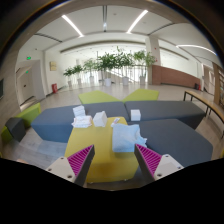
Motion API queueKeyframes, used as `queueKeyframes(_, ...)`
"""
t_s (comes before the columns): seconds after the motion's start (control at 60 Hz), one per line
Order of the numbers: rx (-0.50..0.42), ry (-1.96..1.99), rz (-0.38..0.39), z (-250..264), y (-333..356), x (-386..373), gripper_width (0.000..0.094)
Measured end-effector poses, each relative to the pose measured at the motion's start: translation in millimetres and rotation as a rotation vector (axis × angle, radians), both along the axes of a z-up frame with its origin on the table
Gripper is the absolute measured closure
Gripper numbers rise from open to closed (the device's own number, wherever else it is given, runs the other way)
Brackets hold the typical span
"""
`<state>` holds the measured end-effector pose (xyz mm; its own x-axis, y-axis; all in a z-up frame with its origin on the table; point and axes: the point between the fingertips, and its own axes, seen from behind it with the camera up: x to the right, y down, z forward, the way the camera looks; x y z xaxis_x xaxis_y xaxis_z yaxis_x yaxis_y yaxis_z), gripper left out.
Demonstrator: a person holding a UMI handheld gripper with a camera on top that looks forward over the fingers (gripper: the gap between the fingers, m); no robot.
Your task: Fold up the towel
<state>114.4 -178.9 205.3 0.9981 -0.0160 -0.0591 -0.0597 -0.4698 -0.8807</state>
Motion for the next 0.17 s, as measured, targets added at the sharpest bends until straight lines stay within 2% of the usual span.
queueKeyframes(0.167, 0.038, -0.039, -0.008, 12.1, -4.6, 5.2, 0.0095)
